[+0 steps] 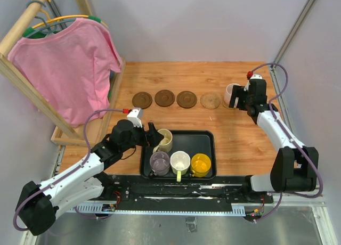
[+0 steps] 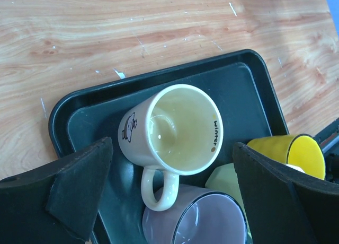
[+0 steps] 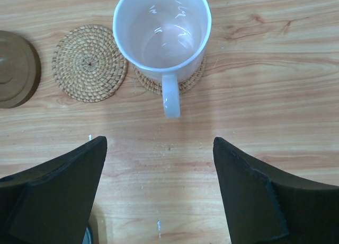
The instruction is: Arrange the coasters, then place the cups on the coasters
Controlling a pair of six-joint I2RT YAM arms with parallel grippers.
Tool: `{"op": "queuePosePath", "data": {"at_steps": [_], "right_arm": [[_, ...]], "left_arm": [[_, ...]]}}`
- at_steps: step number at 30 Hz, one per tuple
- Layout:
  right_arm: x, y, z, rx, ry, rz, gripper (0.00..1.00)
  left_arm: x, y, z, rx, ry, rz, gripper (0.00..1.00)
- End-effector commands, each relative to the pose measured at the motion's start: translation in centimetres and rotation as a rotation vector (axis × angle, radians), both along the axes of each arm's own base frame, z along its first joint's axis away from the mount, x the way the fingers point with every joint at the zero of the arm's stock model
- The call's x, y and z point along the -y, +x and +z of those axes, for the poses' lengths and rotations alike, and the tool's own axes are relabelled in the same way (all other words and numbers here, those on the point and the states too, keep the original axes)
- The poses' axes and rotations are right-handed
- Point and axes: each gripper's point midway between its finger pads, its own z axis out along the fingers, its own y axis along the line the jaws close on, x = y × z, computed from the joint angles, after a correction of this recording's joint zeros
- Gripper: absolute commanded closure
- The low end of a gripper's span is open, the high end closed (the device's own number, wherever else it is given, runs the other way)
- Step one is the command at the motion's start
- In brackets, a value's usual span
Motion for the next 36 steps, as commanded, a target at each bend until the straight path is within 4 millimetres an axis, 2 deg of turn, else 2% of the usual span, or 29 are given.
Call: {"op": "queuePosePath", "data": {"at_steps": [1, 6, 13, 16, 19, 23, 28, 32, 36], "right_arm": [[-1.3, -2.2, 0.8, -0.002, 0.049, 0.019, 0.17], [-5.0, -6.3, 1.2, -0.017, 0.059, 0.117, 0.17], [-10.7, -14.6, -0.5, -0.127, 0.114, 0.314, 0.17], [-11.8, -17.8, -1.0, -0.167, 0.152, 0.378, 0.20], [-12.1, -20.3, -1.2, -0.181, 0.177, 0.422, 0.27], [-12.0, -22.5, -1.3, -0.188, 0.196, 0.468, 0.52], [-13.1, -24.0, -1.3, -0.219, 0.228, 0.547, 0.68], [-14.3, -24.4, -1.3, -0.228, 0.246, 0.603, 0.71], [-15.4, -24.9, -2.4, -0.276, 0.229, 0.649, 0.65]], "left_arm": [[0.7, -0.9, -0.3, -0.021, -0.013, -0.052, 0.00], [0.9, -0.8, -0.7, -0.024, -0.017, -0.059, 0.00], [1.2, -0.7, -1.3, -0.034, -0.004, -0.073, 0.00], [1.4, -0.6, -1.3, -0.032, -0.004, -0.078, 0.00], [1.4, -0.5, -1.5, -0.036, 0.001, -0.071, 0.00], [1.6, -0.4, -1.7, -0.046, -0.003, -0.072, 0.00], [1.4, -0.3, -2.0, -0.059, -0.007, -0.052, 0.00], [1.2, -0.3, -2.1, -0.063, -0.012, -0.035, 0.00], [1.0, -0.3, -2.0, -0.059, -0.015, -0.022, 0.00]]}}
